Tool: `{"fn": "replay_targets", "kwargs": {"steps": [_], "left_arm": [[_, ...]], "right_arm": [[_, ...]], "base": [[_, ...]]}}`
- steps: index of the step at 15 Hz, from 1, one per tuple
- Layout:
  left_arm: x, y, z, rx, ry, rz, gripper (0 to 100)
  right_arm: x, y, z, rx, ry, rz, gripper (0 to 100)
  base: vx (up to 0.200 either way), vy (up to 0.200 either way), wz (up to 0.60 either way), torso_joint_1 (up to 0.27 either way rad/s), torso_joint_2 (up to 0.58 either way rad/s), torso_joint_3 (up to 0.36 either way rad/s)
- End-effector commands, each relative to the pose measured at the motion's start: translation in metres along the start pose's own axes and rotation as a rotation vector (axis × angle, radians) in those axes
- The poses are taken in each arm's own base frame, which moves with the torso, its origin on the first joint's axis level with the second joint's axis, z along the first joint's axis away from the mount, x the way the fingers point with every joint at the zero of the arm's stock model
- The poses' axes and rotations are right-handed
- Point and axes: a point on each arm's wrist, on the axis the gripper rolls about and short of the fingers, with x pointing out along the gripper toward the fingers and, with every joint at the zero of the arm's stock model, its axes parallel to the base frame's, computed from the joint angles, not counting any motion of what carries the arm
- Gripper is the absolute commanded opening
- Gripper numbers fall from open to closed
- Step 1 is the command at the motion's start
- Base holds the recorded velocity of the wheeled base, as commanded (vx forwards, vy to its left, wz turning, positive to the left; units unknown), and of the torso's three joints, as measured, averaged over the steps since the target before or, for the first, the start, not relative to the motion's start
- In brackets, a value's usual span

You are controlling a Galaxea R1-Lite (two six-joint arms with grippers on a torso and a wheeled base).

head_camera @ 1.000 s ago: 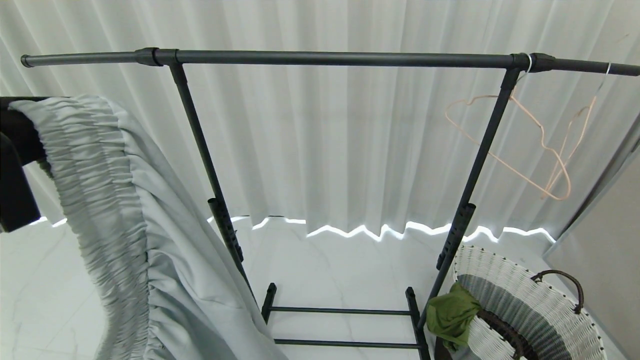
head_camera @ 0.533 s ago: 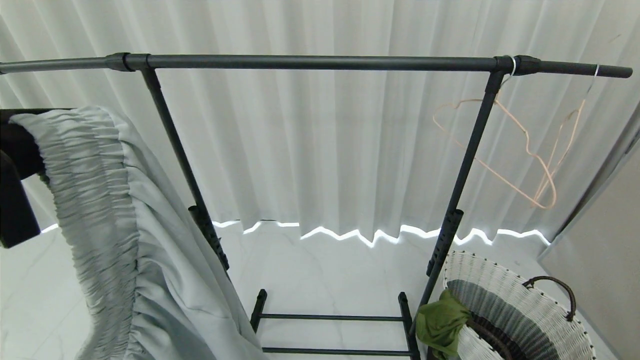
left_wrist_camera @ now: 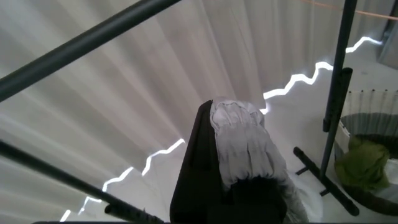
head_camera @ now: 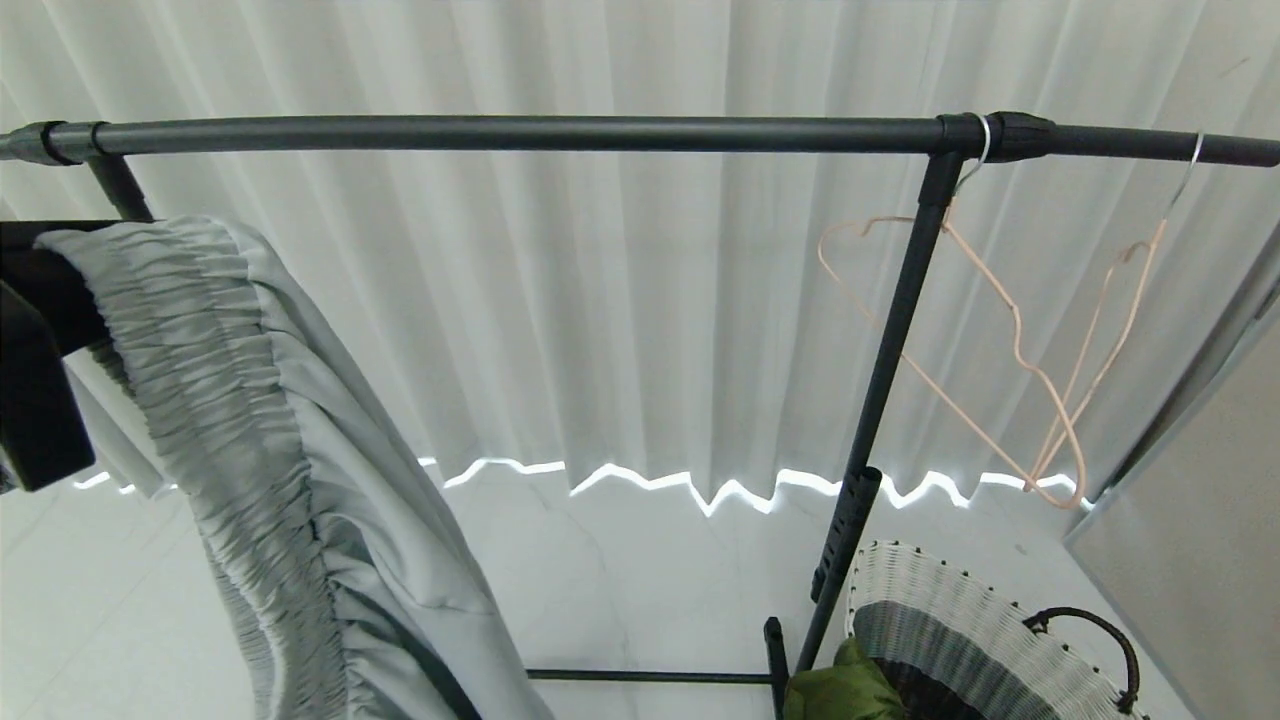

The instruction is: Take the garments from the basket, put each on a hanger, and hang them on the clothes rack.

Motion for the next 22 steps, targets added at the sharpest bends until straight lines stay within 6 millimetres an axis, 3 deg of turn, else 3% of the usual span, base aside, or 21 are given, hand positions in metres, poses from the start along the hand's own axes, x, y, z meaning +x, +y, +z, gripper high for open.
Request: {"fn": "replay_targets", "kwargs": {"steps": [1,4,9,11,18,22], "left_arm": [[-0.002,0.001,0.0,-0.002,-0.004,0.003,0],[-0.001,0.001,0.0,-0.002,-0.002,0.004,0],[-0.001,0.0,-0.002,0.002,0.003,0.002,0],[-0.003,0.0,-0.003,0.0,0.002,0.003,0],[-0.005,0.001,-0.002,0.008,-0.005,0.005,0],[-0.003,0.0,-0.003,0.011,0.002,0.003,0]], "right_arm": [[0.001,0.001,0.0,0.0,0.0,0.004,100],[0.01,0.004,-0.002,0.005,-0.017,0.01,100],[0.028,0.012,-0.002,0.046,-0.026,0.066,100],[0.033,0.017,-0.001,0.108,-0.028,0.132,100],[0.087,0.044,-0.007,0.225,0.127,0.198,100],[0.099,0.047,-0.012,0.223,0.161,0.135,100]], "base": [[0.0,0.0,0.0,0.0,0.0,0.0],[0.0,0.0,0.0,0.0,0.0,0.0],[0.2,0.0,0.0,-0.006,0.0,0.001],[0.0,0.0,0.0,0.0,0.0,0.0],[0.0,0.0,0.0,0.0,0.0,0.0],[0.0,0.0,0.0,0.0,0.0,0.0]]}}
